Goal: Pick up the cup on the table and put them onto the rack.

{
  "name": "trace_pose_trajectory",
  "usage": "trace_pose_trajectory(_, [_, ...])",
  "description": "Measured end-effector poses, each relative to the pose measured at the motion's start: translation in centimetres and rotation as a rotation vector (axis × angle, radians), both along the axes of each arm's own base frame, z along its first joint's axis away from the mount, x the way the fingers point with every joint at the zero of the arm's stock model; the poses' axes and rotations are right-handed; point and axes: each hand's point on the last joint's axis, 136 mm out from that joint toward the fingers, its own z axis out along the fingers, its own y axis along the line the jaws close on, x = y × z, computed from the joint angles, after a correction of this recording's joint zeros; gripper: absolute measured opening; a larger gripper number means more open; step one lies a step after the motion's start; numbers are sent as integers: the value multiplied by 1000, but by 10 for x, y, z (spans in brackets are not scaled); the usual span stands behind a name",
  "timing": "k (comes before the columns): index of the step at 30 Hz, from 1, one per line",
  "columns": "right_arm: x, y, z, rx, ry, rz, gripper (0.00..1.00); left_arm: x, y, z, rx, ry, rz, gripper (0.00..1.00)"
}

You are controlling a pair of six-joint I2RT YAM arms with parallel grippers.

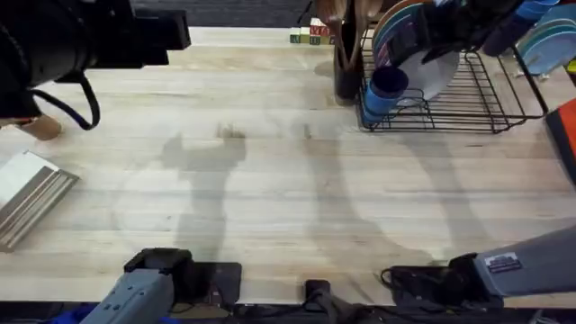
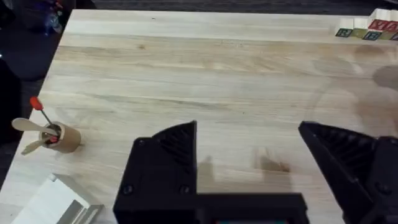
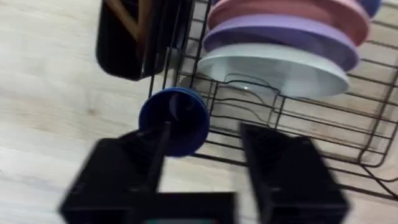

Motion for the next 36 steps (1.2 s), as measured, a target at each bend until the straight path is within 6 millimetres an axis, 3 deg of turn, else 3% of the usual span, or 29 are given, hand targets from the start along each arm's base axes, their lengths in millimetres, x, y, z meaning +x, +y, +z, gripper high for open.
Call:
trace_pose_trajectory(3, [-3,-1,22,-1,-60,15,954,0,0,0,0,0,0,993])
trace_pose_trajectory(4, [-5,-1,32,-1,-85,18,986,0,0,0,0,0,0,993])
trace_pose_trajectory(9, [-21,-4,74,5,-196,24,993,0,0,0,0,0,0,993])
trace_pose_trajectory(17, [-54,-9,121,13,-318,34,993,0,0,0,0,0,0,993])
trace_pose_trajectory(24, [-99,-15,145,-12,-363,77,993,0,0,0,0,0,0,993])
trace_pose_trajectory(25, [-117,-17,151,-18,-369,86,993,0,0,0,0,0,0,993])
trace_pose_trajectory(31, [-140,-21,144,-23,-309,88,993,0,0,0,0,0,0,993])
trace_pose_trajectory(36, [-140,-21,140,0,-285,49,993,0,-2,0,-5,0,-9,993])
